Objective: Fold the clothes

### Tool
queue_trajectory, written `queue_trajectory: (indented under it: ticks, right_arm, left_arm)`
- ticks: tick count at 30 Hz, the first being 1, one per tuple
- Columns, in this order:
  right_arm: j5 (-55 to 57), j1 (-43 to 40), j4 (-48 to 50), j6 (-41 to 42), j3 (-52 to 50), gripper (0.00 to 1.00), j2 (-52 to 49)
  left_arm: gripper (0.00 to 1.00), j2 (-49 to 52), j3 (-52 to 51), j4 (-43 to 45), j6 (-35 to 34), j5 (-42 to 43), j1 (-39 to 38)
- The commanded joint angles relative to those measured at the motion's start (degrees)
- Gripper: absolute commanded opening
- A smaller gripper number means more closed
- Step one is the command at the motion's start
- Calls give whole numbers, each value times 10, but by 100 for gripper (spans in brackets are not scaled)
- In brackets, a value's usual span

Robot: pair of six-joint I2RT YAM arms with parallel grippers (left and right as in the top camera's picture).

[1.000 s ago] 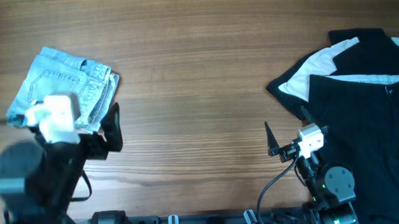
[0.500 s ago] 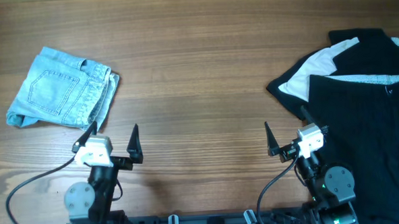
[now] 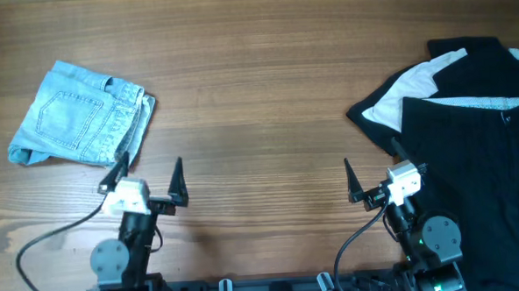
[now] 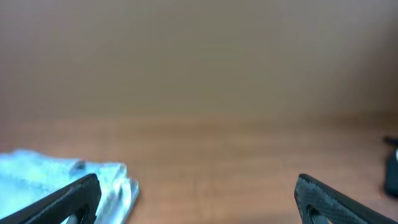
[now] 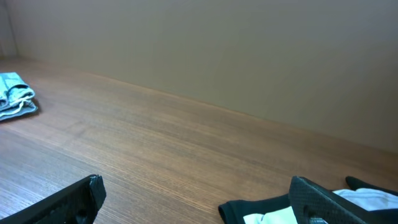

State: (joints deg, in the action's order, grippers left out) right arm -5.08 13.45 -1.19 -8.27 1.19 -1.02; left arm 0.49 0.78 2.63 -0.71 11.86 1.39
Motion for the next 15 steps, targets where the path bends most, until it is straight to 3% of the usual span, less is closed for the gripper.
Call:
queue_trajectory:
  ticks: [1,15]
  right_arm:
    - [-7,-2,2,-7,-2,100,3]
    - [-7,-2,2,-7,-2,100,0]
  left_arm:
    - [100,-3,-5,-42,3,3,-7]
    - [100,-2,-5,-59,3,-1,-6]
